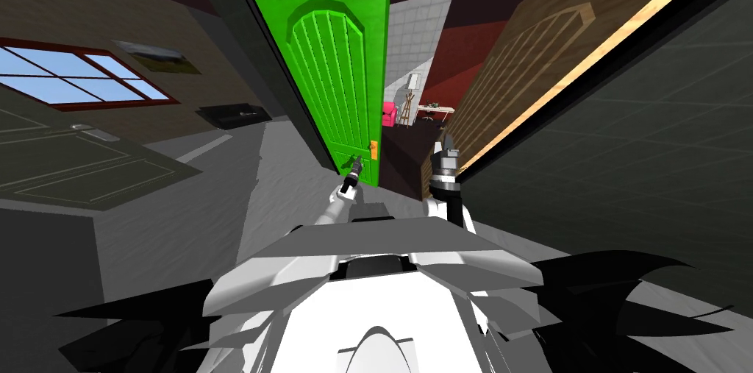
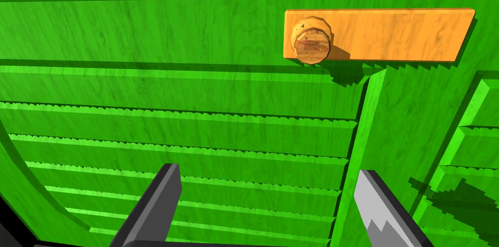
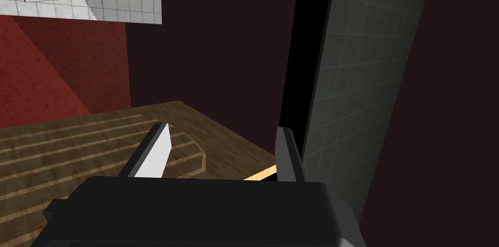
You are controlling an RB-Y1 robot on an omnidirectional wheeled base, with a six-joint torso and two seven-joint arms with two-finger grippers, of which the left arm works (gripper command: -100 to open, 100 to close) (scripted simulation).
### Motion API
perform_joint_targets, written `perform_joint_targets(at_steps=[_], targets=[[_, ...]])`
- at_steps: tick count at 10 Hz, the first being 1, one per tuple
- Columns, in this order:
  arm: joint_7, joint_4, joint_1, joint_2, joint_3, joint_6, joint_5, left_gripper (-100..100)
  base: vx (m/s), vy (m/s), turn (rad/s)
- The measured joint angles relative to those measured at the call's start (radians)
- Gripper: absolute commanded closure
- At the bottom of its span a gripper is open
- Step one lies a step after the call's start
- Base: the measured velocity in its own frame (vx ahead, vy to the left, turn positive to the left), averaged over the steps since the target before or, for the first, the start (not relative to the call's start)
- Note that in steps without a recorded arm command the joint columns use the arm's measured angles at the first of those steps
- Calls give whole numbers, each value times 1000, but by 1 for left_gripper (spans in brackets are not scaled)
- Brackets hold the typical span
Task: Push the door open
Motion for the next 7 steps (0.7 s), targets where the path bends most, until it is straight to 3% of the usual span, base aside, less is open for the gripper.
perform_joint_targets(at_steps=[5,7], targets=[[-1,149,-93,-34,-12,-4,6,-100,111,58,-38],[1,179,-111,-45,-21,3,6,-100,79,27,-11]])
